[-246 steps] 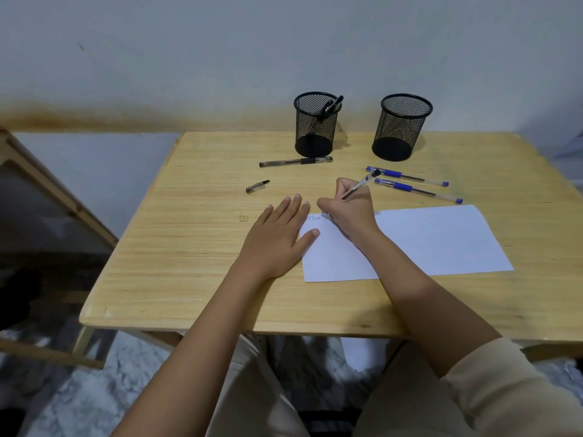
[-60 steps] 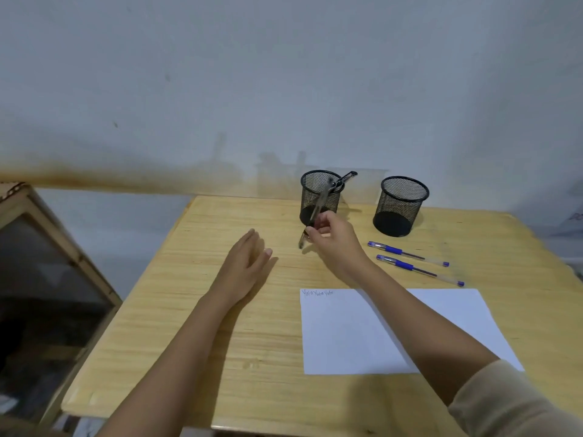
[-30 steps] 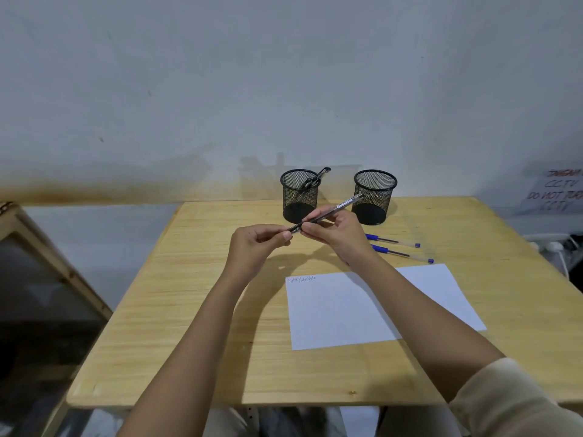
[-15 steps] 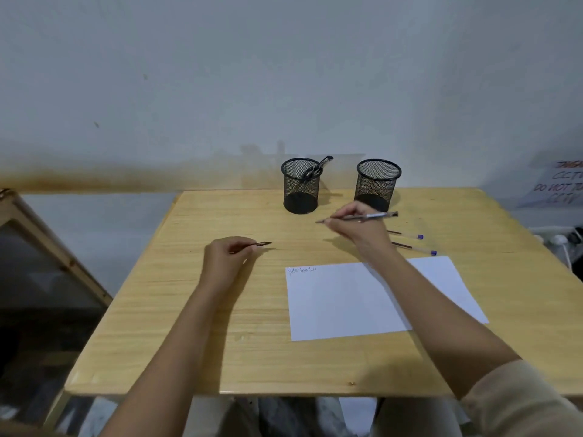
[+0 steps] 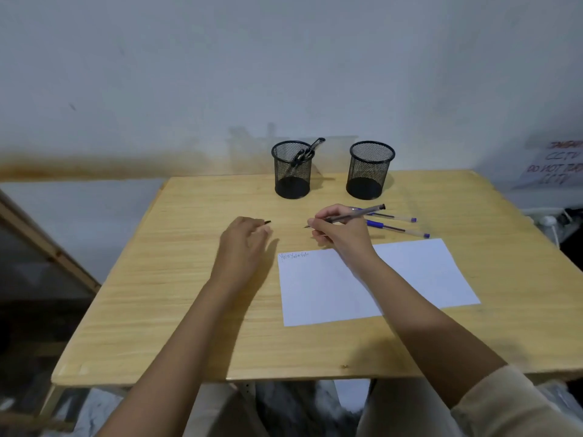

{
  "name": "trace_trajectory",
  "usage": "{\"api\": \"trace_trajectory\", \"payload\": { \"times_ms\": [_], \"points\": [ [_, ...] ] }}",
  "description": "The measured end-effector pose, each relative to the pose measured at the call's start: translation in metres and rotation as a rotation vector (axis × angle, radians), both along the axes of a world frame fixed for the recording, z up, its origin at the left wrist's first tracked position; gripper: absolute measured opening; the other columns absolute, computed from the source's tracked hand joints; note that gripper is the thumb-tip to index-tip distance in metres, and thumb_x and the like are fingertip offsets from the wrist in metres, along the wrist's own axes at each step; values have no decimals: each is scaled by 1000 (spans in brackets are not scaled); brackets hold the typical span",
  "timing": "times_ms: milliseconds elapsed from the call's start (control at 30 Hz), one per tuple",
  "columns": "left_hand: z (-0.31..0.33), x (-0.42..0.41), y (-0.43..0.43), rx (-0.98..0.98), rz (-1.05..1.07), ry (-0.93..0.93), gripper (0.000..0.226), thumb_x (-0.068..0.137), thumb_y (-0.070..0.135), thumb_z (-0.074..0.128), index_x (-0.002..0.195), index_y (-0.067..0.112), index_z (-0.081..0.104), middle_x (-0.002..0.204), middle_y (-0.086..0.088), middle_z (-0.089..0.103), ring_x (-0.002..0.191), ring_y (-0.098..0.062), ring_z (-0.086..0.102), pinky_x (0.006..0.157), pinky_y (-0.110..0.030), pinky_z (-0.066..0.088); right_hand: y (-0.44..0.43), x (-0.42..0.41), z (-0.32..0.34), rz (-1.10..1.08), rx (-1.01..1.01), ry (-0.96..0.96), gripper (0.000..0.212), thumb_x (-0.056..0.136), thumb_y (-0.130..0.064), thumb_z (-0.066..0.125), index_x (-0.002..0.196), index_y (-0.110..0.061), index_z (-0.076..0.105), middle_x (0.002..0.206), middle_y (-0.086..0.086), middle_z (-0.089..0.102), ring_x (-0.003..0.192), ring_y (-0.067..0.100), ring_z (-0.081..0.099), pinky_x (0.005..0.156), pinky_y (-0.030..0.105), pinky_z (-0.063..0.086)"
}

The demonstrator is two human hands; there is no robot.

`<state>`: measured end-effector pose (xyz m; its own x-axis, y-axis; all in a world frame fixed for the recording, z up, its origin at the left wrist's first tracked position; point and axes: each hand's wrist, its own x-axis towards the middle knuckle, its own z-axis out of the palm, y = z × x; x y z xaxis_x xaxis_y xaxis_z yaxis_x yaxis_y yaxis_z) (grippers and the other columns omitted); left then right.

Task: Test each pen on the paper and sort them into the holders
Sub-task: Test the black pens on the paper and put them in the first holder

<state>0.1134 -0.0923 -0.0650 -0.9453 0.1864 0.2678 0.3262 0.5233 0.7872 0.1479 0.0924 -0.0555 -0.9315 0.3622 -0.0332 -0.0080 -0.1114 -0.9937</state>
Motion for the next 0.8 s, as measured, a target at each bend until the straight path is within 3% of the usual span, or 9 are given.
{"api": "trace_trajectory", "payload": {
  "times_ms": [100, 133, 200, 267, 400, 500, 600, 800],
  "points": [
    [-9, 31, 9, -248, -294, -53, 36, 95, 34, 48, 124, 13, 53, 135, -3, 51, 123, -14, 45, 99, -24, 35, -3, -1, -9, -1, 36, -14, 19, 72, 0, 74, 71, -5, 57, 63, 13, 62, 50, 16, 59, 51, 25, 48],
    [-16, 35, 11, -388, -352, -45, 46, 96, 38, 42, 136, 15, 42, 148, -2, 36, 137, -13, 29, 106, -22, 24, -4, -1, -13, -5, 59, -28, 20, 71, 1, 74, 71, -6, 56, 62, 13, 61, 51, 18, 58, 52, 27, 48],
    [-27, 36, 13, -578, -366, -21, 58, 99, 43, 28, 149, 18, 16, 159, 1, 5, 146, -9, -1, 114, -24, 2, -7, -1, -18, -11, 114, -51, 20, 71, 2, 71, 70, -7, 53, 58, 13, 59, 49, 20, 55, 50, 29, 46],
    [-32, 34, 13, -653, -343, -10, 59, 99, 45, 21, 150, 21, 4, 159, 4, -6, 145, -8, -11, 114, -25, -8, -10, 0, -20, -27, 173, -82, 22, 73, 2, 66, 67, -9, 47, 54, 13, 55, 43, 16, 51, 44, 26, 41],
    [-36, 35, 14, -685, -337, 17, 58, 99, 45, 19, 150, 22, 2, 159, 4, -7, 145, -8, -11, 115, -26, -8, -12, 2, -23, -63, 224, -79, 25, 70, 8, 58, 62, -7, 39, 55, 11, 38, 39, 13, 38, 39, 20, 32],
    [-37, 34, 13, -690, -335, 28, 58, 99, 45, 19, 150, 22, 3, 159, 5, -7, 145, -7, -10, 116, -26, -8, -12, 0, -27, -69, 228, -56, 33, 67, 11, 56, 55, -10, 33, 55, 8, 30, 44, 13, 33, 45, 22, 37],
    [-37, 34, 13, -680, -331, 31, 58, 99, 45, 20, 150, 22, 4, 159, 5, -6, 145, -7, -9, 115, -25, -7, -14, -2, -29, -60, 263, -49, 34, 66, 9, 56, 55, -12, 33, 55, 7, 29, 49, 15, 33, 51, 26, 39],
    [-37, 35, 14, -677, -323, 33, 58, 99, 45, 20, 150, 23, 3, 159, 6, -6, 145, -6, -10, 115, -25, -8, -15, -1, -31, -47, 283, -26, 34, 68, 8, 58, 55, -11, 33, 53, 6, 30, 46, 15, 31, 45, 21, 34]
  ]
}}
